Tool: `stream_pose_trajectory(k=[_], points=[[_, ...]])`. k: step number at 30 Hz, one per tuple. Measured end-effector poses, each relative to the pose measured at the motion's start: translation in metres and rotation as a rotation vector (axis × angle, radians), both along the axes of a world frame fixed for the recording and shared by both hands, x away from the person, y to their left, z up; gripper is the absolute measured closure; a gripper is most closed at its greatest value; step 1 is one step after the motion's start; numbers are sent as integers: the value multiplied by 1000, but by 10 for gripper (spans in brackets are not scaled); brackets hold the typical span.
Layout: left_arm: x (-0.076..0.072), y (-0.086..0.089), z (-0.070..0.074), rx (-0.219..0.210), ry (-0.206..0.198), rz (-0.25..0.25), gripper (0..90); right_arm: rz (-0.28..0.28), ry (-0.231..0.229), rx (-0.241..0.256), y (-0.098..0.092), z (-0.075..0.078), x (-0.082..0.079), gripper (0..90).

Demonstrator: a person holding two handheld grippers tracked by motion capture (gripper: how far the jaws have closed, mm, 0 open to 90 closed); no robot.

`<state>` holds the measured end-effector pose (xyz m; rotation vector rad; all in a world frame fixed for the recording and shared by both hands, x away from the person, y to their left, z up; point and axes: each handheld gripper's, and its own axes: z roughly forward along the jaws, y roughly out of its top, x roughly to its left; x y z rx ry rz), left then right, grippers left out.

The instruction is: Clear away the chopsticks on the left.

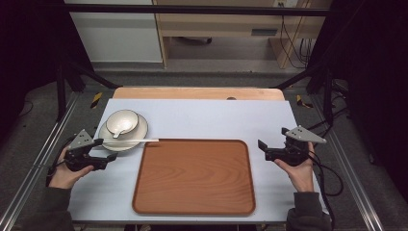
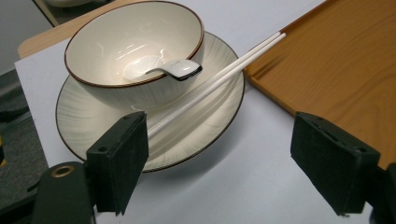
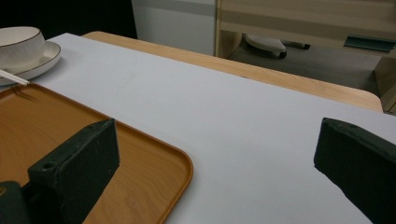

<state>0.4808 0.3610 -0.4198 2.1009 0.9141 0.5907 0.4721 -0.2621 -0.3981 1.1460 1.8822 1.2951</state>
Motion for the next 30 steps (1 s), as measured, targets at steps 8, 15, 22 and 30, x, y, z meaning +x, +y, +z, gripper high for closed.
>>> stream_pose_trajectory(k=[8, 15, 22, 30], points=[[7, 0, -9, 83, 4, 11, 278, -2, -4, 1, -1, 1, -1, 7], [24, 5, -12, 79, -10, 55, 362, 2, 1, 0, 1, 1, 0, 7], [38, 2, -17, 97, -8, 51, 412, 3, -2, 4, 1, 1, 0, 7], [44, 3, -24, 99, 12, 47, 463, 6, 1, 7, 1, 1, 0, 7]])
